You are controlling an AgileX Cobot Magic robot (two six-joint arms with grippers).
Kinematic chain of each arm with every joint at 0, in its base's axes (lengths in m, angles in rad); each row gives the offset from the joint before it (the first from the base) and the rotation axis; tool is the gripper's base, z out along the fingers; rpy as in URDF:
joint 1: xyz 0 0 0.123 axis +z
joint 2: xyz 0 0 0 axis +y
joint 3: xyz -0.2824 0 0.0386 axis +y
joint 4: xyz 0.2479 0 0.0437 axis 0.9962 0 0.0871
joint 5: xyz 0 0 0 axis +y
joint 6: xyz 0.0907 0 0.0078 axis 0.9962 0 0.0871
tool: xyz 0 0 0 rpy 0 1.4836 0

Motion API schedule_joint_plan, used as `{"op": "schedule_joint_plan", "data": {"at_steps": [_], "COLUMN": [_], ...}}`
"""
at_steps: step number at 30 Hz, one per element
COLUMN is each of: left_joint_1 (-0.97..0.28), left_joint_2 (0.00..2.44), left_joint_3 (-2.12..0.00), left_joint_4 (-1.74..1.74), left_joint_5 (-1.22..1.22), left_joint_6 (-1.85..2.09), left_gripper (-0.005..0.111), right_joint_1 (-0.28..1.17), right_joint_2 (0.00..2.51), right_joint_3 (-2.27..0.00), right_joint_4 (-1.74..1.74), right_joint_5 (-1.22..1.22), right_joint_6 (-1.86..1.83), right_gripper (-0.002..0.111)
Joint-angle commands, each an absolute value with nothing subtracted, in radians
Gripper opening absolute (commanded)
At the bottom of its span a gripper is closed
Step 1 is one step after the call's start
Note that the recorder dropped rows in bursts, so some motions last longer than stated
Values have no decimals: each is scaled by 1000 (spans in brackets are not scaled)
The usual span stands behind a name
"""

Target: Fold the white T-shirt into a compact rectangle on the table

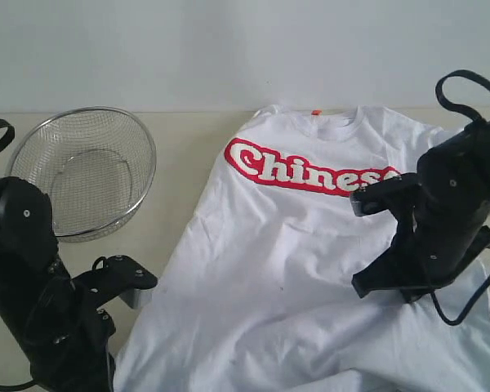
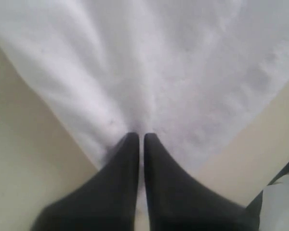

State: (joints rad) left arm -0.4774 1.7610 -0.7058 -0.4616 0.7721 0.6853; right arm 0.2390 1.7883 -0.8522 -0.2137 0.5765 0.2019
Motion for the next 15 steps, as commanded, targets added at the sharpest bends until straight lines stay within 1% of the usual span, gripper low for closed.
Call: {"op": "schedule_joint_plan", "data": {"at_steps": [1,4,7,9,12,13,14,15], "left_joint_1": [-478,-478,-478,-478,-478,-478,-478,-478], "left_joint_2": [1751,1751,1751,1751,1751,1751,1751,1751], "left_joint_3": [-701,-701,-701,-701,-701,-701,-701,-701], "left_joint_4": [-466,-466,-466,-466,-466,-466,-466,-466], "left_joint_5": [762,760,760,760,760,760,760,760], "left_joint_6": [680,680,680,680,680,680,680,680], "left_gripper": [5,5,5,5,5,5,5,5], "right_joint_1": [231,244,317,386,516,563,608,647], "right_joint_2": [1655,1561,1504,1489,1489,1493,1497,1499], "right_joint_3": [-851,-851,-851,-849,-849,-849,-849,-849], "right_joint_4": [-114,59,190,204,204,204,201,195], "right_joint_5": [598,646,731,769,793,797,799,799], "right_joint_6": [127,-9,-134,-146,-166,-194,-211,-220], "right_gripper": [0,0,2,11,39,46,50,50]}}
